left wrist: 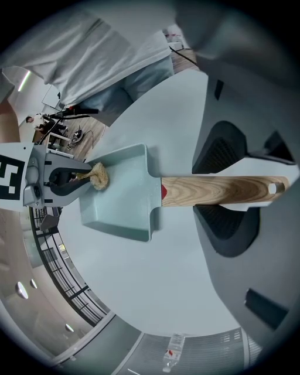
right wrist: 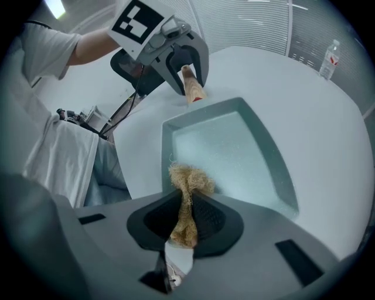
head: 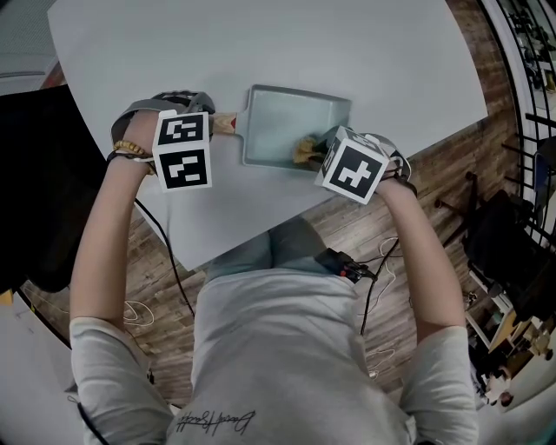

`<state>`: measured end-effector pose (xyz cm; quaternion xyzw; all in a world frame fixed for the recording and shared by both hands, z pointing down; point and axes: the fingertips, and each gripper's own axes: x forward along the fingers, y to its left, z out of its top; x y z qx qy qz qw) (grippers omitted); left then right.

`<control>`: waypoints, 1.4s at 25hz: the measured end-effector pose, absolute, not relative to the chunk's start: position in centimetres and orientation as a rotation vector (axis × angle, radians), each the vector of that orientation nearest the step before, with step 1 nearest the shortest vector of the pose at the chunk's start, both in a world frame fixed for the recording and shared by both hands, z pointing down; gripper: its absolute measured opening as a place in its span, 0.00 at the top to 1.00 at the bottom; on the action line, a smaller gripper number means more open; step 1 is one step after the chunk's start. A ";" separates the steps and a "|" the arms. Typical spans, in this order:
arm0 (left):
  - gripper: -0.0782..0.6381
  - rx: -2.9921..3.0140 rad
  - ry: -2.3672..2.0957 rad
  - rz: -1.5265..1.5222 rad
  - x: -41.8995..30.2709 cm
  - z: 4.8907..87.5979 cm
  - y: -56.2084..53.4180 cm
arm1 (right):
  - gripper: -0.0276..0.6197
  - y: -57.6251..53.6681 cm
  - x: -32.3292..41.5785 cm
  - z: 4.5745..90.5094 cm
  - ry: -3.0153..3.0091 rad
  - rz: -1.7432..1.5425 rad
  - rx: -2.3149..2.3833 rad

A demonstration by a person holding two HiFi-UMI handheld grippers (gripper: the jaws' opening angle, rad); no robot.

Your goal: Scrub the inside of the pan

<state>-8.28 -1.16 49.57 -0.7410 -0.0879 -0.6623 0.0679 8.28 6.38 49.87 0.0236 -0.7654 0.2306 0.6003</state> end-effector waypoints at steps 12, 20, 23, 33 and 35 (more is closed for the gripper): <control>0.66 -2.337 -0.109 -1.898 -7.5 46.8 -1.9 | 0.85 3.7 9.0 45.9 -1.990 0.579 0.412; 0.86 -2.598 0.359 -1.632 -5.2 40.3 -2.5 | 0.85 4.7 9.2 43.1 -2.072 0.567 0.564; 0.87 -2.725 0.551 -1.505 -4.3 36.9 -2.0 | 0.85 5.2 9.6 40.7 -2.109 0.567 0.624; 0.88 -3.013 1.016 -1.026 -1.9 31.2 2.6 | 0.85 6.7 10.1 35.4 -2.228 0.565 0.800; 0.88 -3.005 1.086 -0.964 -1.8 30.5 3.6 | 0.85 7.1 10.0 34.8 -2.251 0.565 0.820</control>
